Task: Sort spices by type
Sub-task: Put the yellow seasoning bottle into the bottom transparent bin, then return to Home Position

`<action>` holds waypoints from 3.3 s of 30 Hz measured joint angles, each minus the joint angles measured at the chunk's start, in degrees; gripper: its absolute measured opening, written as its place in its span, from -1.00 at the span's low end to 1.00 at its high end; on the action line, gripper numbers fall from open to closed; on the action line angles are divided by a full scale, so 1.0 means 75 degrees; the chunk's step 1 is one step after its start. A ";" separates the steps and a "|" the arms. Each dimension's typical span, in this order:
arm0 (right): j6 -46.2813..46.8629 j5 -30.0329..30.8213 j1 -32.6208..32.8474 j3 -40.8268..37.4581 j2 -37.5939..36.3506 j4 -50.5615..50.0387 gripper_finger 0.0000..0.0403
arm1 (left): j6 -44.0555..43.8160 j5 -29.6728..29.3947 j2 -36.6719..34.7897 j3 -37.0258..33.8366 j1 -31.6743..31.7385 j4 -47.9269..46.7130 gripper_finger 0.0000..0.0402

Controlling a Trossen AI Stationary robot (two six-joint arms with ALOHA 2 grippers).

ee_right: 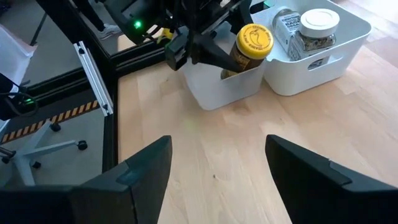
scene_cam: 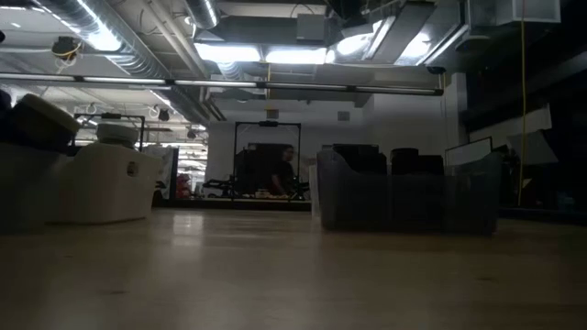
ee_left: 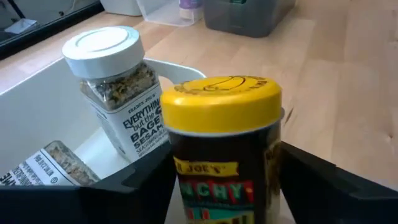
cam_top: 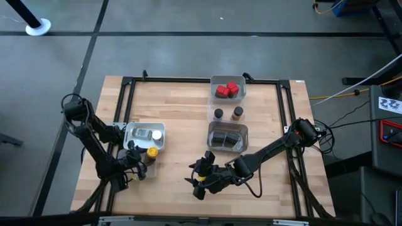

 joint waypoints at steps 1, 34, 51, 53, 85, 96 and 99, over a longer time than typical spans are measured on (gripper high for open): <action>0.0000 0.0003 0.0000 0.0000 0.0000 0.0000 0.29 | 0.0001 0.0029 0.0009 0.0000 0.0000 -0.0009 0.27; 0.0000 -0.0007 0.0000 0.0000 0.0000 0.0003 0.29 | 0.0531 0.0396 -0.0078 0.1633 -0.0175 -0.2411 0.38; -0.1889 0.0274 -0.0064 0.0012 -0.3440 -0.2532 0.29 | 0.2901 -0.2334 -0.3053 0.4979 0.0279 -0.6049 0.38; -0.2196 0.0247 -0.0061 0.0009 -0.3888 -0.3075 0.29 | 0.3060 -0.2431 -0.3723 0.5102 0.0325 -0.5998 0.38; -0.3739 -0.5157 -0.4838 -0.6232 -0.8939 0.0573 0.29 | -0.1059 -0.3407 -0.6835 0.0875 0.0353 -0.5569 0.38; -0.3173 -0.8442 -0.7261 -0.7748 -0.9046 0.1883 0.29 | 0.1183 -0.3381 -0.6295 0.0003 0.1005 -0.1235 0.38; -0.3149 -0.8924 -0.7742 -0.7766 -0.9069 0.1812 0.29 | 0.2357 -0.2904 -0.5885 0.0003 0.1553 0.0177 0.38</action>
